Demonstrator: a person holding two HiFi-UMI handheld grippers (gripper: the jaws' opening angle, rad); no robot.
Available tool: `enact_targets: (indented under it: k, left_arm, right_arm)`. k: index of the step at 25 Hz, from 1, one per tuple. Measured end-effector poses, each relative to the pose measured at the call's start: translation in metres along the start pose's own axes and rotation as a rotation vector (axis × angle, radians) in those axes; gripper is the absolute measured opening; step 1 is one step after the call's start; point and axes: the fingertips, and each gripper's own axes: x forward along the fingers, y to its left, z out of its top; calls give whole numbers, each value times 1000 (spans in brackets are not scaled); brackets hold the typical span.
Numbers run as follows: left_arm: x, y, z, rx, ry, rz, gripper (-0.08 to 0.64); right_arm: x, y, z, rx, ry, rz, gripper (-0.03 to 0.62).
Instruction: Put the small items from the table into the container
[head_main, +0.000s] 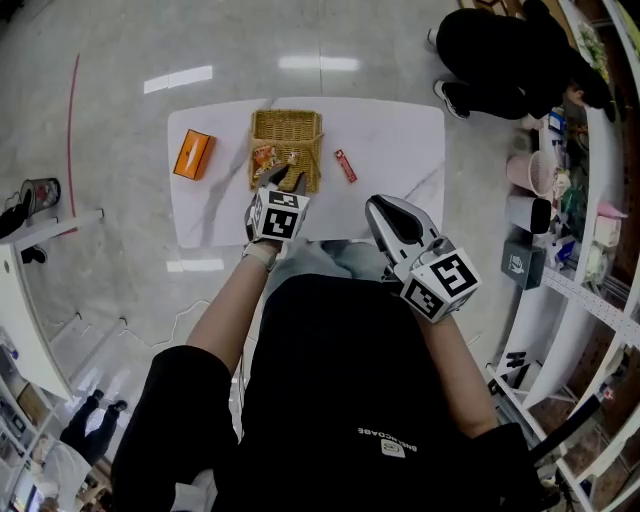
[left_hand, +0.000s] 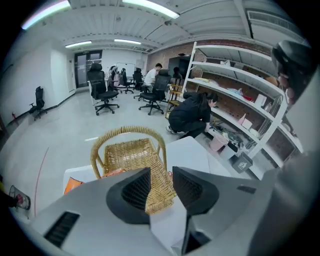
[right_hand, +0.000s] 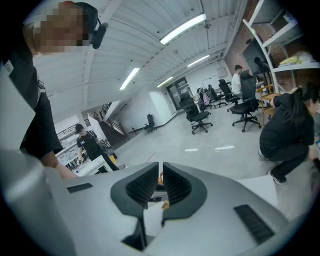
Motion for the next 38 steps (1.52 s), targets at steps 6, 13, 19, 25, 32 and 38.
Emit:
enact_targets:
  k: [6,13,19,25,32,38]
  left_arm:
    - [-46,-22,41,29,-97,-28,121]
    - [-103,-74,92,47,-233,-135,121]
    - [-156,-122,143,105,-389,-236,111]
    - [-193,-158,181,145,-504,-321,39]
    - [-216,-185,202,153,-552,-379,5]
    - [-219,-195,214,151,-556,-404,5]
  right_arm:
    - [-12,5,16,-5,-48,-2,14]
    - [-30,3,36,-1,-118,-16,14]
    - [-46,0,52,-3,-169,-16,13]
    - [-69,-7,67,12,-225,-8,12]
    - [-94,-9,85,10,-276,-7,14]
    - [-107,-13,92,6,-297,-15,13]
